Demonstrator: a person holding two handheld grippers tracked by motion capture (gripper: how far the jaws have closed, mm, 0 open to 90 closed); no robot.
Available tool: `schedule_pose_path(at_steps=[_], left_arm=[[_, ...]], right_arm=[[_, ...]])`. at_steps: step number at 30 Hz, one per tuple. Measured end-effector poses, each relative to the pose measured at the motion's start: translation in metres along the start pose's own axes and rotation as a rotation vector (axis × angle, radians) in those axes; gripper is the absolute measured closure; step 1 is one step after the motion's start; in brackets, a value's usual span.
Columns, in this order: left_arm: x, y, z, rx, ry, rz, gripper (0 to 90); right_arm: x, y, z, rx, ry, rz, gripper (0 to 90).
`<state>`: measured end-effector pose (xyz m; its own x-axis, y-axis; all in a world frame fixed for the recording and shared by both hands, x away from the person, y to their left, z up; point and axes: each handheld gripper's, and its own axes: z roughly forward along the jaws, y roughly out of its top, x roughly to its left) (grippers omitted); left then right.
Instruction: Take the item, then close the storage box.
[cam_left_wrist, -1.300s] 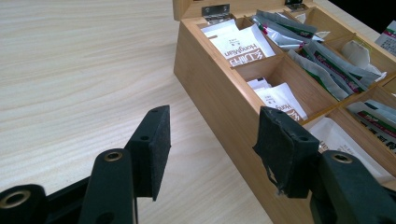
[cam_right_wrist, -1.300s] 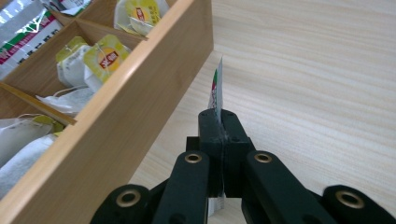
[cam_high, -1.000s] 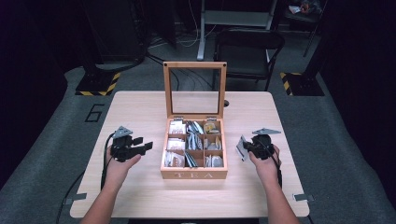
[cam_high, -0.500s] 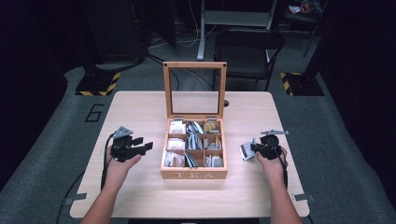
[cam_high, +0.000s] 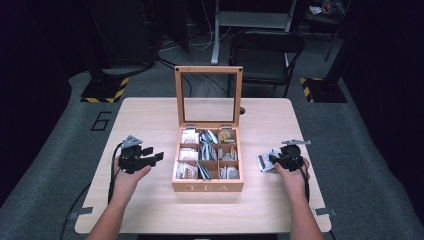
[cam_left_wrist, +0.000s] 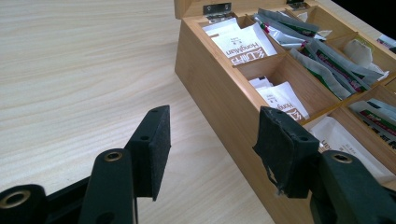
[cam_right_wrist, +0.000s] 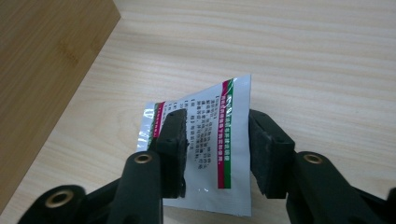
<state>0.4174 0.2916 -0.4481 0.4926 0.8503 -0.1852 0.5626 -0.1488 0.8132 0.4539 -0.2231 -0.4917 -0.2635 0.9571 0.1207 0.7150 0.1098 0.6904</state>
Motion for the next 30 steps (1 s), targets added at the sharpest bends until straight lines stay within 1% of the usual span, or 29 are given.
schedule_pose_path(at_steps=[2,3,4,5,7,8,11,16,19,20,24,28,30], left_arm=[[0.000,0.000,0.000,0.004,-0.002,0.001,44.9],[0.000,0.000,0.000,-0.004,0.003,0.000,44.9],[0.000,0.000,0.000,-0.003,0.003,0.000,44.8],[0.000,0.000,0.000,-0.003,0.002,0.000,44.9],[0.000,0.000,0.000,-0.003,0.003,0.001,44.9],[0.000,0.000,0.000,0.006,-0.003,0.003,44.9],[0.000,0.000,0.000,0.006,-0.003,0.004,44.9],[0.000,0.000,0.000,0.005,-0.004,0.003,44.9],[0.000,0.000,0.000,0.007,-0.002,0.000,44.9],[0.000,0.000,0.000,0.001,0.002,-0.001,44.9],[0.001,0.000,-0.001,0.005,-0.002,0.003,44.9],[0.001,0.000,0.000,-0.002,0.004,-0.001,44.7],[0.001,0.000,-0.001,0.004,-0.002,-0.003,44.6]], right_arm=[[0.001,0.000,-0.001,-0.013,-0.014,-0.004,55.1],[0.001,0.001,-0.002,-0.019,-0.023,-0.010,53.7],[0.002,0.001,-0.003,-0.025,-0.037,-0.013,52.8],[0.002,0.002,-0.004,-0.028,-0.042,-0.014,51.8],[0.003,0.002,-0.005,-0.036,-0.054,-0.022,50.8],[0.003,0.003,-0.006,-0.037,-0.059,-0.029,50.7],[0.005,0.004,-0.006,-0.042,-0.046,-0.032,50.5],[0.013,0.010,-0.008,-0.047,-0.016,-0.075,47.1],[0.017,0.015,-0.006,-0.048,0.024,-0.109,46.5],[0.018,0.016,-0.006,-0.048,0.034,-0.114,46.4],[0.024,0.024,-0.007,-0.051,0.071,-0.124,45.1],[0.031,0.034,-0.009,-0.051,0.073,-0.153,40.9],[0.034,0.039,-0.011,-0.049,0.069,-0.187,39.2]])
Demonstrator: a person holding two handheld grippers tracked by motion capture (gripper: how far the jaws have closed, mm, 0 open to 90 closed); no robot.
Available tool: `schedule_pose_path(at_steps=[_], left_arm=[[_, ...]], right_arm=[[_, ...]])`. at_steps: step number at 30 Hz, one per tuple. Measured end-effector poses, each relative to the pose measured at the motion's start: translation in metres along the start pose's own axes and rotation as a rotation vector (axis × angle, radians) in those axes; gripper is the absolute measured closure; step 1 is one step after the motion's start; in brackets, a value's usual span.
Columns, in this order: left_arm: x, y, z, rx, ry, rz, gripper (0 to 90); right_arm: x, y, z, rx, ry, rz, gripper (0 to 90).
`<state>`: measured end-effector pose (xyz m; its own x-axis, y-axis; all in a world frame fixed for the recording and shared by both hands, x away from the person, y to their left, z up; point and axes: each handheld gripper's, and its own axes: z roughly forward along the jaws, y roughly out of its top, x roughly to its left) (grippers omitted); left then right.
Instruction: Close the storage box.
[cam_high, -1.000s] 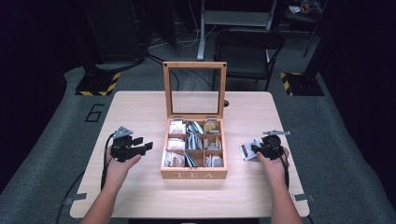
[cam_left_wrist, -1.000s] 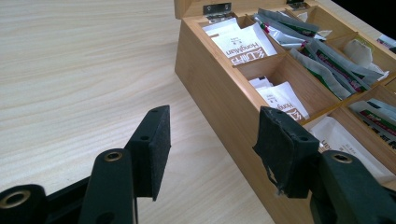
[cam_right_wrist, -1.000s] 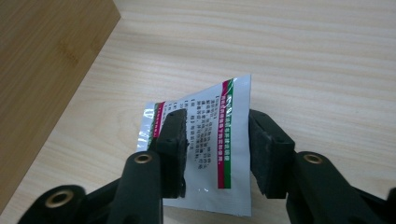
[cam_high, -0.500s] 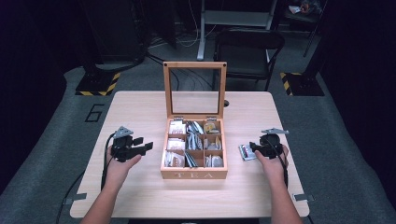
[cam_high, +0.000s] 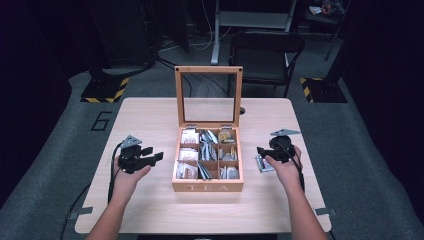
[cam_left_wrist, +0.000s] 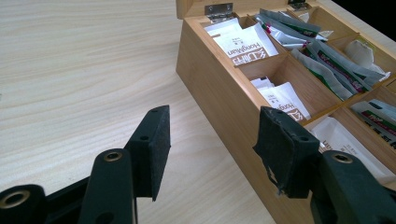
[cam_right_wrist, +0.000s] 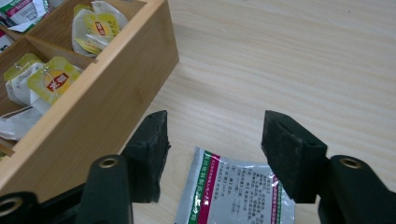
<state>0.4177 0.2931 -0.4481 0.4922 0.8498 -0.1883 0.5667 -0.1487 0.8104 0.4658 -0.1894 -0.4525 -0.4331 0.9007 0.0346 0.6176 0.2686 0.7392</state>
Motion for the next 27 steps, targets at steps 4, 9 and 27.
schedule_pose_path(at_steps=[4,9,27], left_arm=[[0.000,0.000,0.001,0.001,-0.002,0.001,44.6],[0.000,0.000,0.001,0.003,-0.003,0.002,44.5],[-0.002,-0.001,0.003,0.009,-0.008,0.004,44.5]], right_arm=[[0.002,0.014,-0.006,-0.017,0.020,0.005,37.0],[0.008,0.033,-0.011,-0.010,0.034,-0.024,36.7],[0.030,0.097,-0.024,-0.041,0.082,-0.093,42.7]])
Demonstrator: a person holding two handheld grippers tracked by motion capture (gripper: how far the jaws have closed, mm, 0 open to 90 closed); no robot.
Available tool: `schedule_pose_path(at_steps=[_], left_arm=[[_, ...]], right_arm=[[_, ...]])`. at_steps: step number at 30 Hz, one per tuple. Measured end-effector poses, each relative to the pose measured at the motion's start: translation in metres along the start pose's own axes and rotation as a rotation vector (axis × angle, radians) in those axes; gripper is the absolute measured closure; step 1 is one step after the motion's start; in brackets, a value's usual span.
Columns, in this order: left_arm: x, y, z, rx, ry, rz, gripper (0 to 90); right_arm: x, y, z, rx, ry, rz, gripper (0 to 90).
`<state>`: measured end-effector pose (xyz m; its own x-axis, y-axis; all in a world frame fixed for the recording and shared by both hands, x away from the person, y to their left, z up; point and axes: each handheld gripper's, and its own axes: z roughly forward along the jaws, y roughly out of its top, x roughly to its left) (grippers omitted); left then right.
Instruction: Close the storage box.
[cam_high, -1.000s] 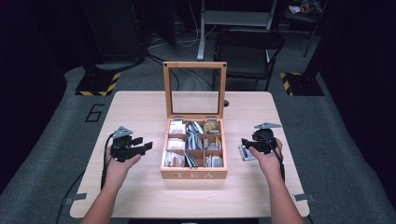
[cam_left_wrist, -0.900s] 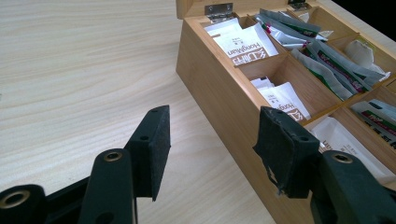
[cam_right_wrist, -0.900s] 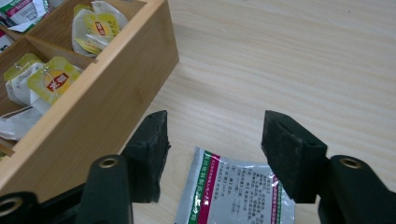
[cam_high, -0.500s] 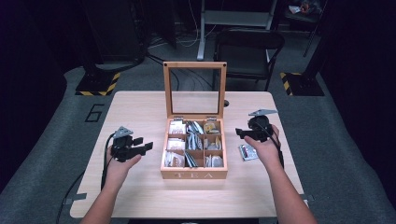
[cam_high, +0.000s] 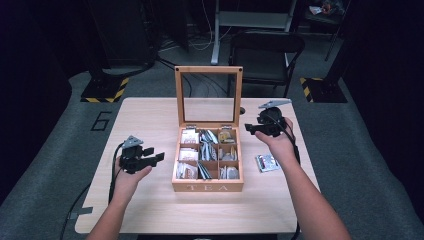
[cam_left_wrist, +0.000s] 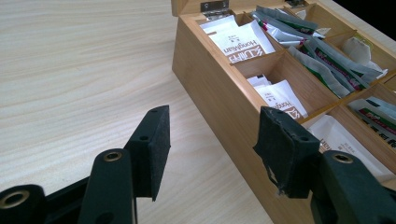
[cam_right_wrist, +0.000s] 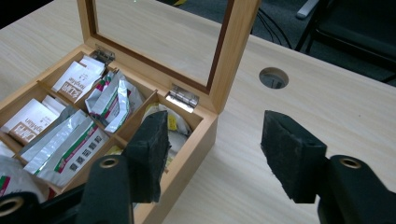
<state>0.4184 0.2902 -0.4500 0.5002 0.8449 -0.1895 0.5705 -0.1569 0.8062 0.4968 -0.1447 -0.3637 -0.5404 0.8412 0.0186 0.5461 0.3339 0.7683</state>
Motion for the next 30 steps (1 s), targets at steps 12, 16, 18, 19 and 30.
schedule_pose_path(at_steps=[12,16,18,19,30], left_arm=[[0.001,0.000,0.000,0.001,-0.001,0.000,44.5],[0.000,-0.001,0.000,0.003,-0.001,0.003,44.5],[0.000,-0.001,0.001,0.007,-0.002,0.004,44.5],[0.000,-0.001,0.001,0.007,-0.004,0.002,44.5],[0.000,-0.002,0.002,0.011,-0.009,-0.001,44.4]], right_arm=[[-0.007,0.013,0.038,-0.005,0.021,-0.001,43.4],[-0.008,0.016,0.049,0.007,0.025,0.016,43.4],[-0.007,0.017,0.055,0.010,0.034,0.035,43.7],[-0.008,0.017,0.058,0.001,0.036,0.017,43.9],[-0.011,0.016,0.085,0.011,0.029,0.035,44.8]])
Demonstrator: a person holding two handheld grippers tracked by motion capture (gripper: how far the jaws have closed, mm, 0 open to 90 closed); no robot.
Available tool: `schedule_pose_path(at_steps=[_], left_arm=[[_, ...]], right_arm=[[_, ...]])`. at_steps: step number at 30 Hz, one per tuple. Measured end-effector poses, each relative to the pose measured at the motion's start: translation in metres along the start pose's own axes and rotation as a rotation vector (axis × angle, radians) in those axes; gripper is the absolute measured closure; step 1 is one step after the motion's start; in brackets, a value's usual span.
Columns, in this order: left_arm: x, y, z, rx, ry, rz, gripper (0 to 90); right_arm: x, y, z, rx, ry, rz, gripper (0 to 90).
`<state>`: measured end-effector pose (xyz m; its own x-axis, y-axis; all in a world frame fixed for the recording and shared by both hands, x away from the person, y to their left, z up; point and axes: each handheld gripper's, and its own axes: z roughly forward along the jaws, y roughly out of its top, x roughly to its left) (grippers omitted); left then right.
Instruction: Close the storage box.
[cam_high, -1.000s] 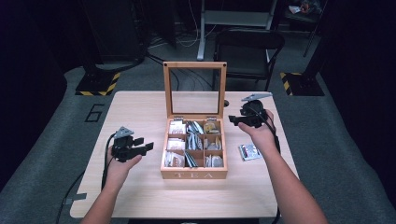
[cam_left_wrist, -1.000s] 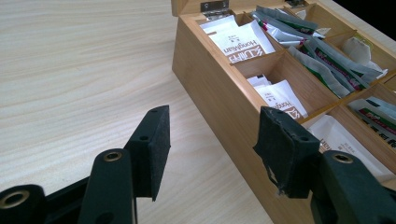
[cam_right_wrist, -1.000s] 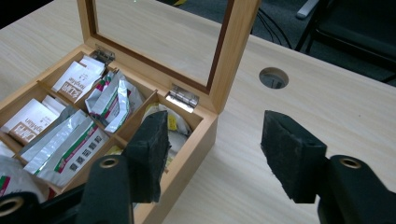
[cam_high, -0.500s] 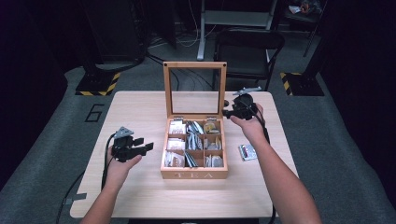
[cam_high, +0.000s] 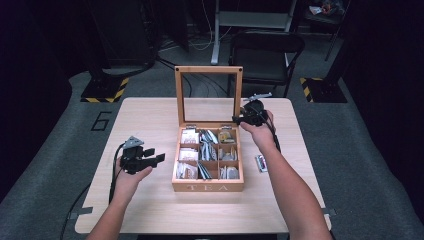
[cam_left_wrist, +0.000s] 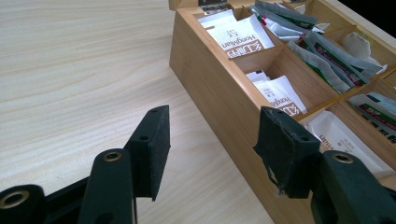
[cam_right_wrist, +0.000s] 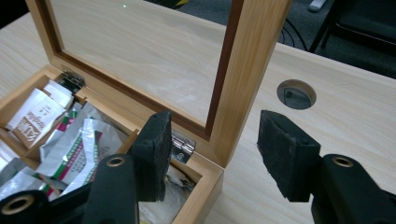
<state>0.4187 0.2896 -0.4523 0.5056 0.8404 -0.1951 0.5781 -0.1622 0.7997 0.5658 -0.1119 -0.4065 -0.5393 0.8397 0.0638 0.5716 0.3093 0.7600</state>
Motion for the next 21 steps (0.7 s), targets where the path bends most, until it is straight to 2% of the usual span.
schedule_pose_path(at_steps=[3,5,6,7,8,9,11,21], left_arm=[[0.001,-0.001,0.000,-0.001,-0.001,-0.005,44.4],[0.001,-0.001,0.001,0.002,-0.001,-0.006,44.4],[0.001,-0.001,0.001,0.003,-0.001,-0.007,44.4],[0.001,-0.002,0.001,0.006,-0.002,-0.006,44.4],[0.002,-0.002,0.001,0.006,-0.002,-0.007,44.4],[0.002,-0.002,0.001,0.009,-0.004,-0.005,44.5],[0.002,-0.002,0.001,0.002,-0.002,-0.009,44.4],[0.001,-0.002,0.000,0.000,-0.001,-0.012,44.5]], right_arm=[[-0.002,0.001,0.006,-0.009,0.000,-0.002,44.9],[-0.001,0.002,0.010,-0.003,0.003,0.023,44.9],[-0.002,0.003,0.011,-0.002,0.000,0.005,44.9],[-0.001,0.004,0.013,-0.001,0.001,0.018,44.9],[-0.002,0.005,0.014,0.003,0.004,0.007,44.6],[-0.002,0.006,0.015,-0.002,0.003,0.022,45.2],[-0.005,0.007,0.017,0.004,0.007,0.020,46.3],[-0.007,0.017,0.018,0.003,0.013,0.041,48.9]])
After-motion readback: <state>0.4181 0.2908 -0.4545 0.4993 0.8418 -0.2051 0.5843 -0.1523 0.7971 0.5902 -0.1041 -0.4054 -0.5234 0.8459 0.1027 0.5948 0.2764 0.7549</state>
